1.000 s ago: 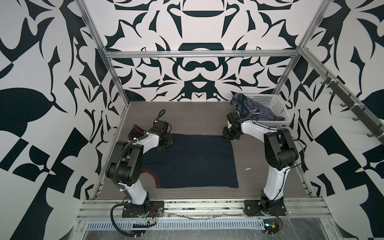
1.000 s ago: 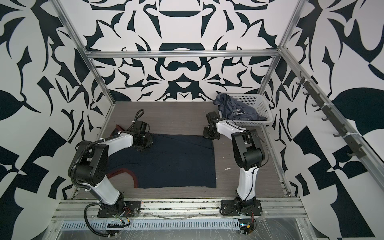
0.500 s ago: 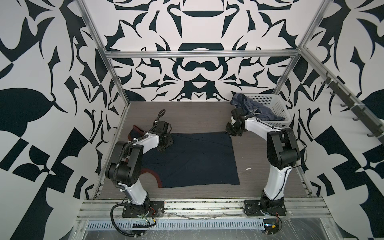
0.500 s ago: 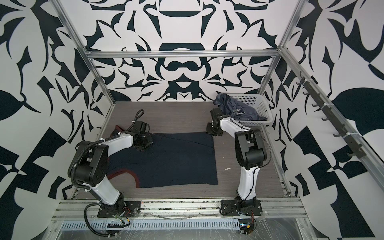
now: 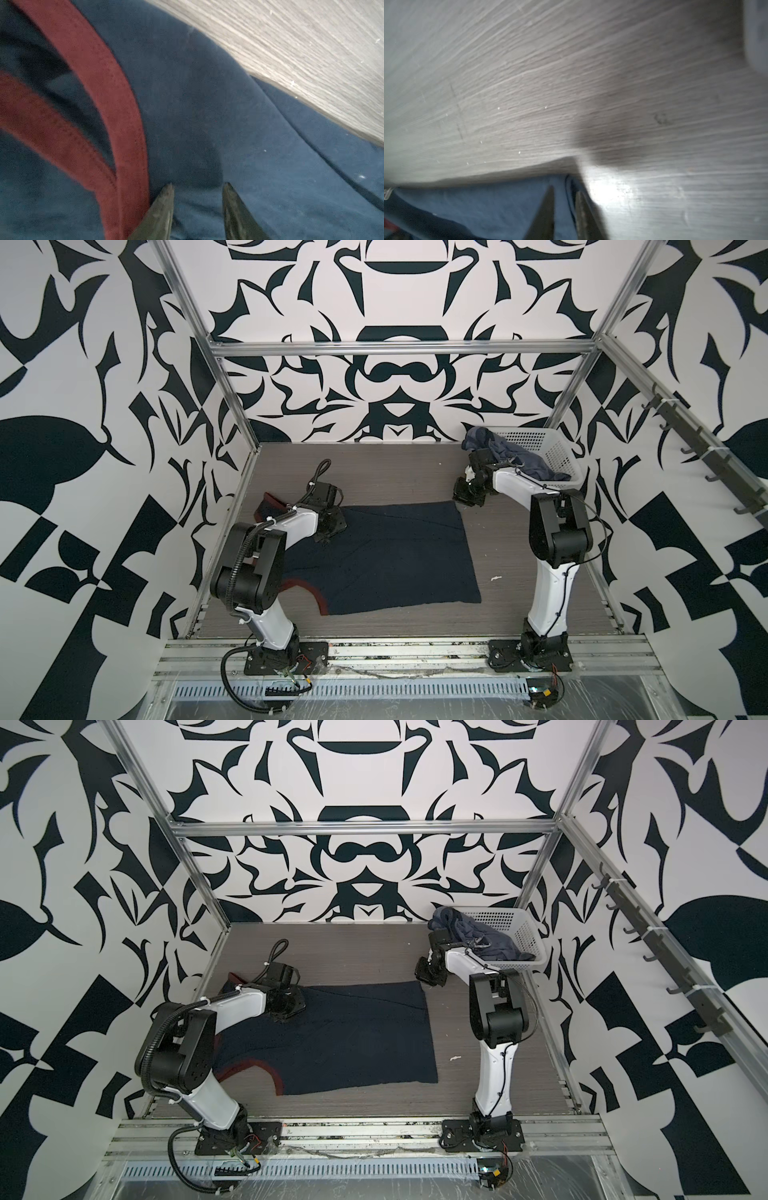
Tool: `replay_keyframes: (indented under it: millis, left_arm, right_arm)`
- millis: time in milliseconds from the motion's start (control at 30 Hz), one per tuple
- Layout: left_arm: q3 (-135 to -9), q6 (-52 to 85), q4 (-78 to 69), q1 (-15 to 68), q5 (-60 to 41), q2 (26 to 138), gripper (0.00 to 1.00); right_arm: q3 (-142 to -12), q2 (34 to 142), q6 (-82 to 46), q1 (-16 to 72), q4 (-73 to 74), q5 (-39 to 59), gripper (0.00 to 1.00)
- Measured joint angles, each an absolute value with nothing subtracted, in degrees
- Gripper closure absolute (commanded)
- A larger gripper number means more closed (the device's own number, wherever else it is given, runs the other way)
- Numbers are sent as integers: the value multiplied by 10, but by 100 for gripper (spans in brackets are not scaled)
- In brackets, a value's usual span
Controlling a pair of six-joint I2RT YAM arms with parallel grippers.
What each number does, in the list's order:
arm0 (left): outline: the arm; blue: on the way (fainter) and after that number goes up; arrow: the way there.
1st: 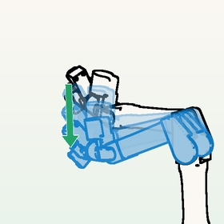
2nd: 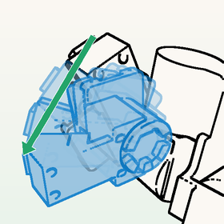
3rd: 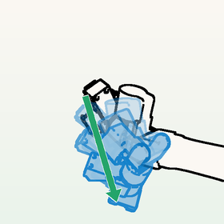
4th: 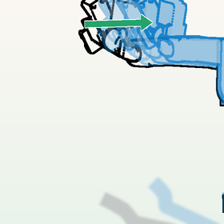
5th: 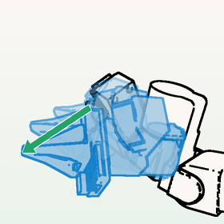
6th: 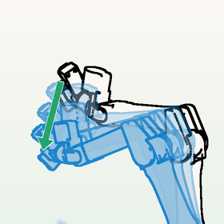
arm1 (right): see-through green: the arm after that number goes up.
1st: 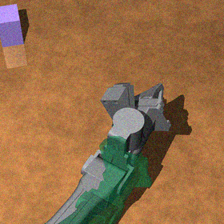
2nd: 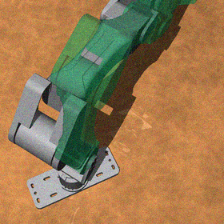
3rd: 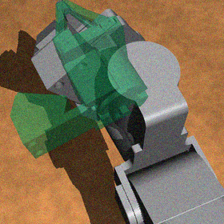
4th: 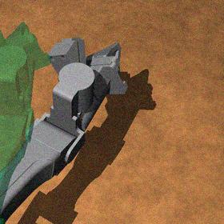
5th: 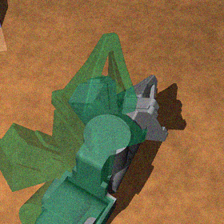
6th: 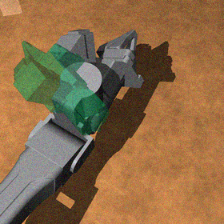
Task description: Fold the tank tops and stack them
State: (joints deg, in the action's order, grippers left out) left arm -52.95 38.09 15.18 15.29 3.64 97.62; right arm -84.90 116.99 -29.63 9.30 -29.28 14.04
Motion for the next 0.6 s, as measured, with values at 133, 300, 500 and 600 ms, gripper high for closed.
replay_keyframes:
  millis: [133,300,500,600]
  left_arm:
    - [-529,381,152,153,36,976,58]
    - [-531,379,154,153,32,975,62]
    - [-542,379,170,151,28,980,68]
    - [-547,379,175,150,28,984,71]
  right_arm:
    - [-813,1151,-292,92,-286,138,66]
    - [-735,1086,-283,98,-286,123,59]
    - [-634,978,-284,120,-278,104,54]
    - [-592,946,-287,141,-269,104,54]
